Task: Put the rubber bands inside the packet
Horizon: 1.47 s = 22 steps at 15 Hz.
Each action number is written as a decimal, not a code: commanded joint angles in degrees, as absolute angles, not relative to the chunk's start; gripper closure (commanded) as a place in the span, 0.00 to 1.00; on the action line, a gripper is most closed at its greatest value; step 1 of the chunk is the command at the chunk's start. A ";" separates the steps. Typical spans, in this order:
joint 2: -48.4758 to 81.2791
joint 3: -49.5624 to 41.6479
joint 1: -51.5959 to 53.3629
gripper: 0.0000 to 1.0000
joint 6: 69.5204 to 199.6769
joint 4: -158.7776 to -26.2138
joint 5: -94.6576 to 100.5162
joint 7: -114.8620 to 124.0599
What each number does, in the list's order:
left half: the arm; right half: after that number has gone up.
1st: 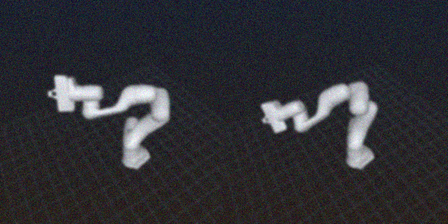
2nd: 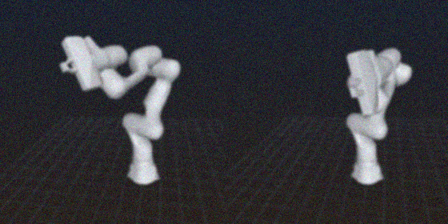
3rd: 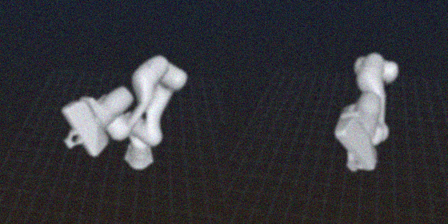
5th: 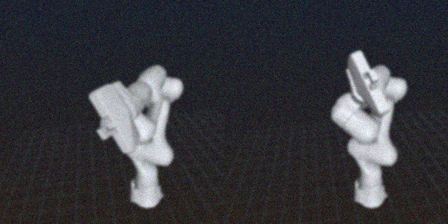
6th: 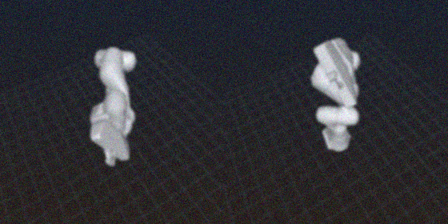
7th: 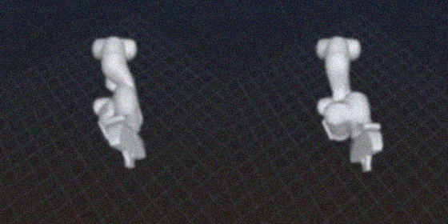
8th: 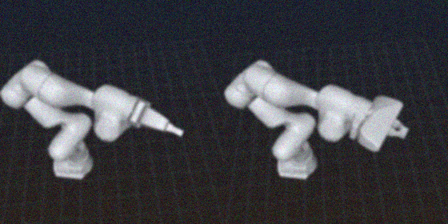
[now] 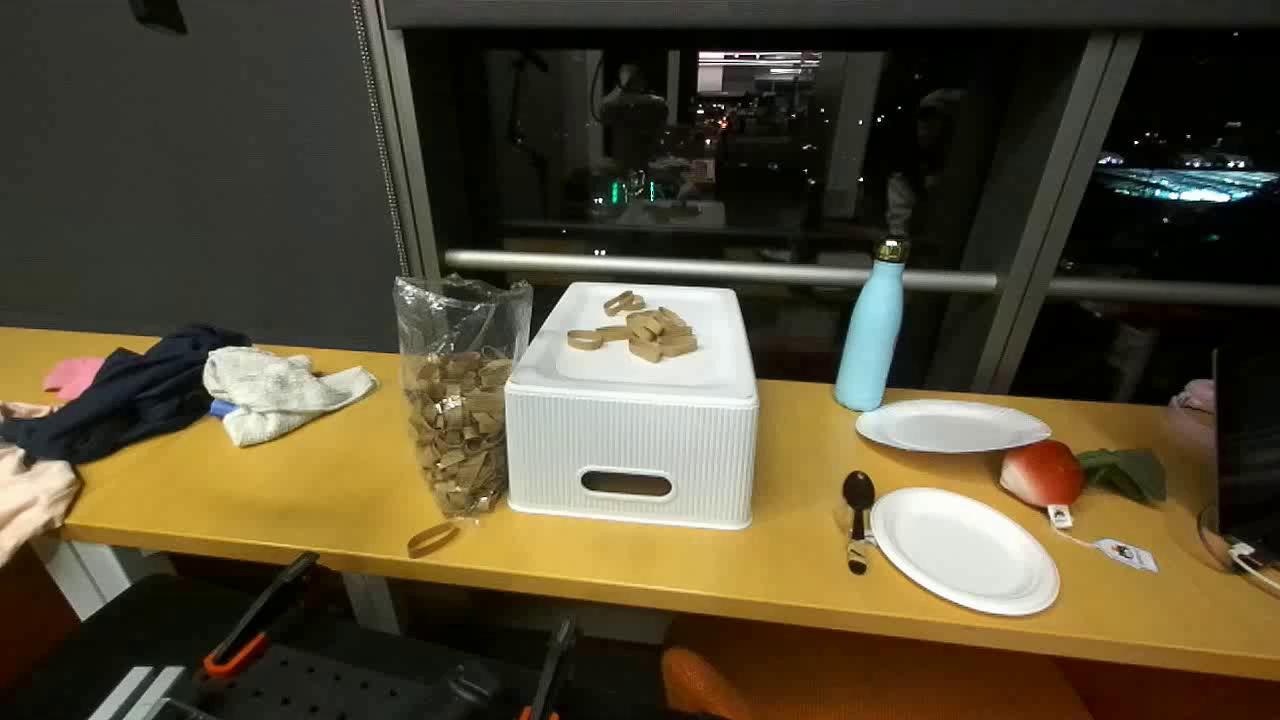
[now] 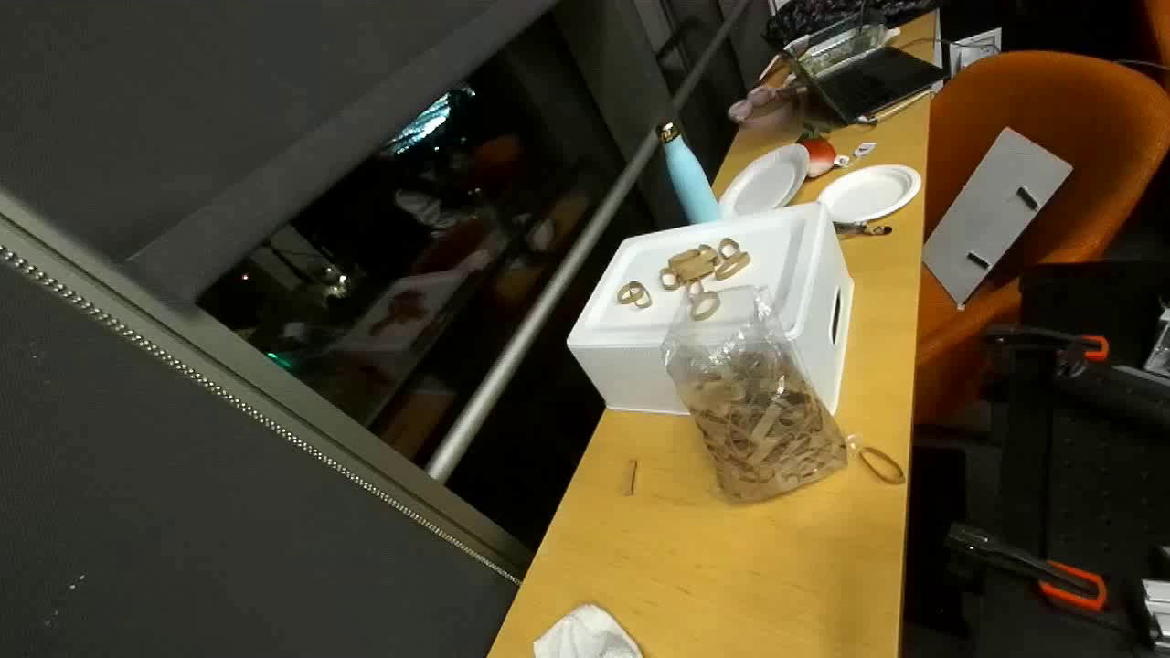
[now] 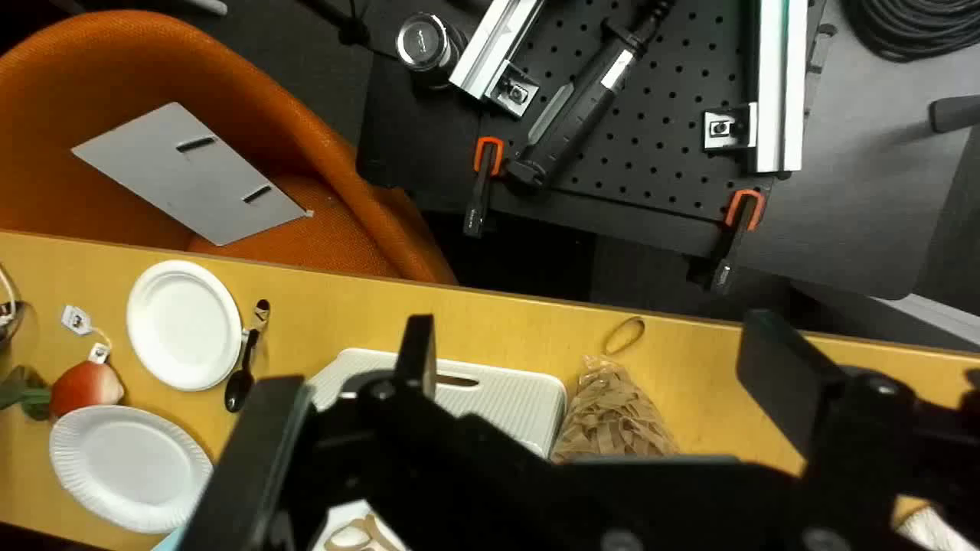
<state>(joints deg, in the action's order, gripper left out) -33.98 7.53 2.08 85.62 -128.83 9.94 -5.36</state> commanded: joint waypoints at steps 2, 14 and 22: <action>-33.26 6.28 3.46 0.00 85.42 -127.99 10.66 -4.39; -21.31 -3.38 3.02 0.00 104.78 -119.02 12.69 -22.86; -13.63 -9.96 2.45 0.00 123.69 -120.64 3.46 -40.65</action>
